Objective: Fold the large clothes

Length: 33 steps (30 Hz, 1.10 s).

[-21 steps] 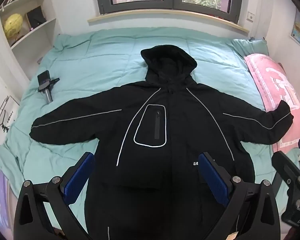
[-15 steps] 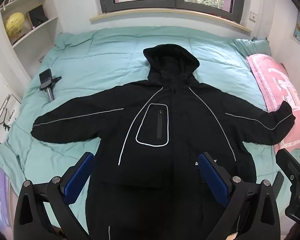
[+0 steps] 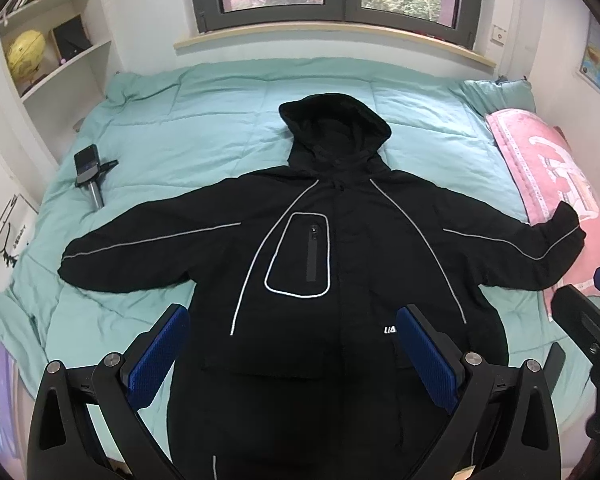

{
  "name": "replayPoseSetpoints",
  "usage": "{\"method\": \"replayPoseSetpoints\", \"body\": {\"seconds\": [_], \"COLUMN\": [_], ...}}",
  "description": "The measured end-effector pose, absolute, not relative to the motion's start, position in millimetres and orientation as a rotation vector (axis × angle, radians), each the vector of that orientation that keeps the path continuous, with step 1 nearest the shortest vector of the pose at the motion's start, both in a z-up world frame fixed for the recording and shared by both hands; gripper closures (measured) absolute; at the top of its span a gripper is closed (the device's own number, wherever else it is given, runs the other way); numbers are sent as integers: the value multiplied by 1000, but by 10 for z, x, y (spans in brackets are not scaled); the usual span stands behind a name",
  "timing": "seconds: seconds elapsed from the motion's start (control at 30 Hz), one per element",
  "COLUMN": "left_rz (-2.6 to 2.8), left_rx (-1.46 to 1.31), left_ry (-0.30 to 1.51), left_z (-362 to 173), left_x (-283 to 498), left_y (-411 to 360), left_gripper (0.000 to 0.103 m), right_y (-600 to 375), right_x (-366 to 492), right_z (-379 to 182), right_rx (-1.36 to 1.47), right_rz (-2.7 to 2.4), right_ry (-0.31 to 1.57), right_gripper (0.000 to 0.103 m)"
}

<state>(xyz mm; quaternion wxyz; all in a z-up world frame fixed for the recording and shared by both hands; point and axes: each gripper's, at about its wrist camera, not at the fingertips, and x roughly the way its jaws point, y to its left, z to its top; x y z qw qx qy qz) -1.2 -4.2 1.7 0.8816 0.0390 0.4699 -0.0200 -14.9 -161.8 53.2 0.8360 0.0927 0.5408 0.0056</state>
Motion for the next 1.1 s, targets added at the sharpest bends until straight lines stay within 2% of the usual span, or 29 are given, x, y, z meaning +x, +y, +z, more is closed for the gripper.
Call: {"method": "replayPoseSetpoints", "body": {"seconds": [0.3,1.1], "left_rz": [-41,-43], "left_rx": [102,90], "left_ry": [937,998], "left_z": [7,-33], "left_x": [-20,48], "left_y": [-98,-50], "left_gripper": [0,0], "right_y": [-1624,-1560], "right_x": [-179,-142], "right_z": [596,507], "right_rx": [151,171], "right_rz": [-41,-6], "right_ry": [1115,1145], "right_gripper": [0,0]}}
